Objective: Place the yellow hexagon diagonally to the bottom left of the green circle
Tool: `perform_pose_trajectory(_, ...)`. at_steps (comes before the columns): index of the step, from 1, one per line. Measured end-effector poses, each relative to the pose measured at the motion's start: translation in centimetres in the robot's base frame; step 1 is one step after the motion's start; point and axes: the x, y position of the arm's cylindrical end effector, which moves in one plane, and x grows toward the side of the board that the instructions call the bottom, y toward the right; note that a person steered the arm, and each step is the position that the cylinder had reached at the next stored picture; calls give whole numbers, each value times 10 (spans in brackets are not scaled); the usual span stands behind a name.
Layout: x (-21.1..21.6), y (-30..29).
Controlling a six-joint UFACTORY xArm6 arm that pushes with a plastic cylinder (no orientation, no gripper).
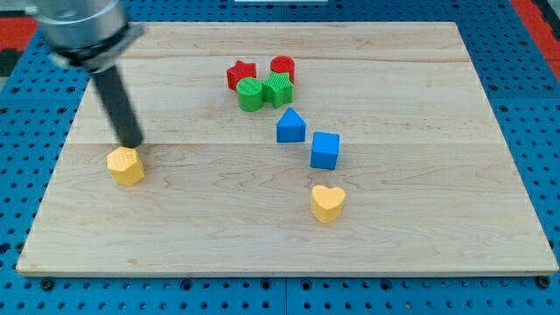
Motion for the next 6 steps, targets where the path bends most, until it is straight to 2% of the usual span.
perform_pose_trajectory(2, 41, -18)
perform_pose_trajectory(4, 25, -18)
perform_pose_trajectory(5, -12, 1)
perform_pose_trajectory(6, -1, 32)
